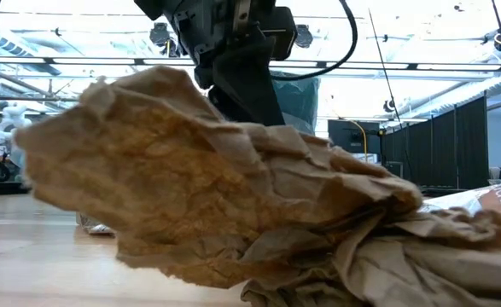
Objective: Place trash/remove bag and relplace
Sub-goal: Put the pink crumpled plastic bag into the trash bin
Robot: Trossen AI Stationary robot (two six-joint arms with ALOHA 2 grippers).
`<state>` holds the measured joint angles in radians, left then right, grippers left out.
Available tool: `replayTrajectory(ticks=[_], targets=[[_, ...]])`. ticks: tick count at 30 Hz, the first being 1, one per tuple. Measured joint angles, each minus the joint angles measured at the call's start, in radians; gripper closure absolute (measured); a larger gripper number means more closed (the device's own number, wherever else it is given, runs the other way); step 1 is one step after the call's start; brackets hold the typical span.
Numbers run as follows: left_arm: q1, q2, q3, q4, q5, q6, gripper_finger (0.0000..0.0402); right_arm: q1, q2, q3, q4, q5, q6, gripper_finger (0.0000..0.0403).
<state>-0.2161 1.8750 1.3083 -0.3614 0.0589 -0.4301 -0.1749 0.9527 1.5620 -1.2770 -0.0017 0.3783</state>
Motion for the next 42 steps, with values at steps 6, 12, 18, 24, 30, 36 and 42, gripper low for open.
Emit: replayTrajectory(ticks=[6, 12, 18, 24, 30, 36, 42], targets=[[-0.010, 0.050, -0.001, 0.021, 0.000, 0.157, 0.0187, 0.000, 0.000, 0.000, 0.000, 0.000, 0.003, 0.0195], [-0.014, 0.105, 0.002, 0.071, -0.012, 0.331, 0.0178, 0.000, 0.000, 0.000, 0.000, 0.000, 0.003, 0.0195], [-0.008, 0.159, 0.004, 0.073, -0.037, 0.332, 0.0215, 0.000, 0.001, 0.000, 0.000, 0.000, 0.015, 0.0195], [-0.008, 0.144, 0.004, 0.051, -0.057, 0.300, 0.0329, 0.000, 0.001, 0.000, 0.000, 0.000, 0.015, 0.0195], [-0.003, 0.028, 0.060, -0.141, -0.159, 0.253, 0.0384, 0.000, 0.002, 0.000, 0.000, 0.018, 0.002, 0.0195], [0.026, -0.148, 0.118, -0.302, -0.261, 0.253, 0.0386, 0.000, 0.026, -0.005, 0.003, 0.083, 0.003, 0.0195], [0.142, -0.344, 0.127, -0.306, -0.357, 0.257, 0.0387, 0.000, 0.070, -0.084, 0.020, 0.082, 0.012, 0.0195]])
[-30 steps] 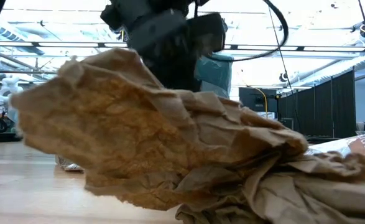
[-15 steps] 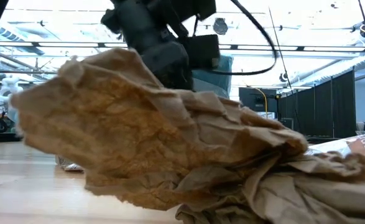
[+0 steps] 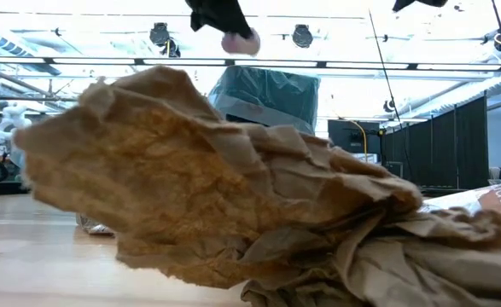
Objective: Place trash/remove bag and relplace
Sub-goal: Put the pink crumpled plastic bag into the trash bin, then put the white paper into the trash bin
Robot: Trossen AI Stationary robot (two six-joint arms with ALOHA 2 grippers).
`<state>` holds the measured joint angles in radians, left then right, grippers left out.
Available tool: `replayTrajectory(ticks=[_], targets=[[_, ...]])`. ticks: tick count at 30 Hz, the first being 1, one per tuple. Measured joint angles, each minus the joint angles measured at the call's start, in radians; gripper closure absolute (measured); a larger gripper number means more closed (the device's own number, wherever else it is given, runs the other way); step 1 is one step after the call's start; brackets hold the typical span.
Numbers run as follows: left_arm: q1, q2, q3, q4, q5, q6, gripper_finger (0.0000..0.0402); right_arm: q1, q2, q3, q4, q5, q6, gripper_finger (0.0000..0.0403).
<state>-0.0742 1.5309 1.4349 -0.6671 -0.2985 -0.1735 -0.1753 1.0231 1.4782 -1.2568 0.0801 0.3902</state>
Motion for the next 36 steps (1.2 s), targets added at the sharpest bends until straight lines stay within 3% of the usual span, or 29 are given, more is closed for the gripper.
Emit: replayTrajectory(ticks=[5, 11, 16, 19, 26, 32, 36], targets=[[0.170, -0.097, 0.001, 0.025, 0.035, 0.053, 0.0388, 0.000, 0.034, -0.105, 0.071, -0.003, 0.074, 0.0195], [0.385, -0.105, 0.000, 0.084, 0.073, 0.059, 0.0372, 0.001, 0.066, -0.190, 0.186, -0.007, 0.217, 0.0195], [0.514, -0.077, 0.000, 0.173, 0.258, 0.138, 0.0330, 0.001, 0.085, -0.226, 0.315, -0.007, 0.296, 0.0195], [0.554, -0.057, 0.000, 0.196, 0.327, 0.184, 0.0295, 0.001, 0.098, -0.232, 0.385, -0.007, 0.323, 0.0195], [0.589, -0.043, 0.000, 0.200, 0.327, 0.294, 0.0231, 0.037, 0.152, -0.232, 0.431, -0.006, 0.337, 0.0195], [0.585, -0.044, 0.000, 0.208, 0.321, 0.335, 0.0219, 0.078, 0.207, -0.233, 0.431, -0.006, 0.276, 0.0195], [0.568, -0.066, 0.000, 0.162, 0.320, 0.219, 0.0219, 0.112, 0.250, -0.233, 0.435, -0.007, 0.145, 0.0195]])
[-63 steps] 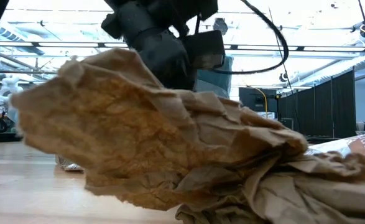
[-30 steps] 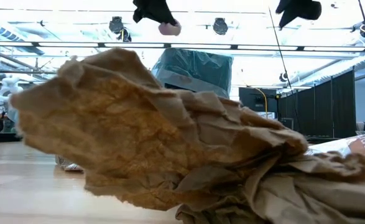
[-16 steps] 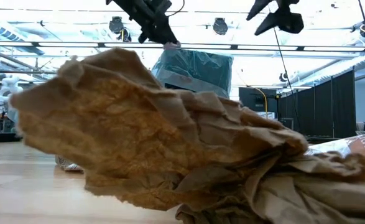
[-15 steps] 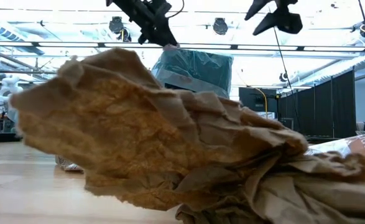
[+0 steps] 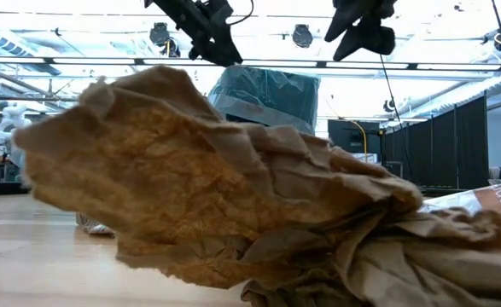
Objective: Place trash/remove bag and relplace
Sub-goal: Put the white paper into the trash bin
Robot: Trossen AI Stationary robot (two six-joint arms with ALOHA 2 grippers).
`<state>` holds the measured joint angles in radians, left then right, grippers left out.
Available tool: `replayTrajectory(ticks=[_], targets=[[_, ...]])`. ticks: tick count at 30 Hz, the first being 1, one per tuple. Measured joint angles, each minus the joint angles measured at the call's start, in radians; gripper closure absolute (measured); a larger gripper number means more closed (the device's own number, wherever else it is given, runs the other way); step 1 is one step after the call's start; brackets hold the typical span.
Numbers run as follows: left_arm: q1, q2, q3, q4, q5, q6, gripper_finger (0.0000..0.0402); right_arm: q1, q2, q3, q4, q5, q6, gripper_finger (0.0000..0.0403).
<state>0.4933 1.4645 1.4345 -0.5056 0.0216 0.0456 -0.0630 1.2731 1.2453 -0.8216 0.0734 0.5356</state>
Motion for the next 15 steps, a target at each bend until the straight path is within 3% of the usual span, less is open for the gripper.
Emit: replayTrajectory(ticks=[7, 15], targets=[[-0.047, -0.061, 0.001, -0.164, 0.001, -0.264, 0.0218, 0.037, 0.101, 0.000, 0.059, 0.000, -0.272, 0.0195], [-0.211, -0.096, -0.005, -0.422, -0.015, -0.353, 0.0218, 0.040, 0.258, 0.000, 0.087, -0.108, -0.629, 0.0195]])
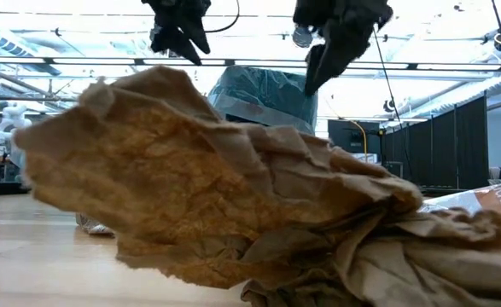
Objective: Place trash/remove bag and relplace
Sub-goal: Put the white paper into the trash bin
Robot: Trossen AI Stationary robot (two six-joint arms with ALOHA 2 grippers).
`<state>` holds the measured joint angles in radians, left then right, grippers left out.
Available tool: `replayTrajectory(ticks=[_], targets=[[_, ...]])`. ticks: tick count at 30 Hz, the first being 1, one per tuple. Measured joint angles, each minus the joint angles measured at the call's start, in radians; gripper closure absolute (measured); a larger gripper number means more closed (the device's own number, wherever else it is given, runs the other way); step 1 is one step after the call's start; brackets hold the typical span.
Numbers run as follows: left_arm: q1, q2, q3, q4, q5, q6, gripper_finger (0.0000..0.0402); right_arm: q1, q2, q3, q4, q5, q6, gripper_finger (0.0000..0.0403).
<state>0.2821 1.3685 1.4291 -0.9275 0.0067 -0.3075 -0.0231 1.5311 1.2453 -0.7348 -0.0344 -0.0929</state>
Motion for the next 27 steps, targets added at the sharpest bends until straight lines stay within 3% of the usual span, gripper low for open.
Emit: replayTrajectory(ticks=[7, 15, 23, 27], targets=[[-0.226, -0.055, -0.170, 0.184, -0.006, -0.125, 0.0218, 0.018, 0.147, 0.000, -0.002, 0.002, -0.215, 0.0195], [-0.421, -0.146, -0.418, 0.575, -0.129, -0.355, 0.0218, 0.058, 0.259, 0.000, 0.020, 0.011, -0.478, 0.0195], [-0.590, -0.190, -0.520, 0.689, -0.358, -0.487, 0.0218, 0.084, 0.351, 0.000, 0.165, 0.038, -0.600, 0.0200], [-0.646, -0.190, -0.524, 0.680, -0.436, -0.525, 0.0218, 0.084, 0.402, 0.001, 0.189, 0.085, -0.622, 0.0251]])
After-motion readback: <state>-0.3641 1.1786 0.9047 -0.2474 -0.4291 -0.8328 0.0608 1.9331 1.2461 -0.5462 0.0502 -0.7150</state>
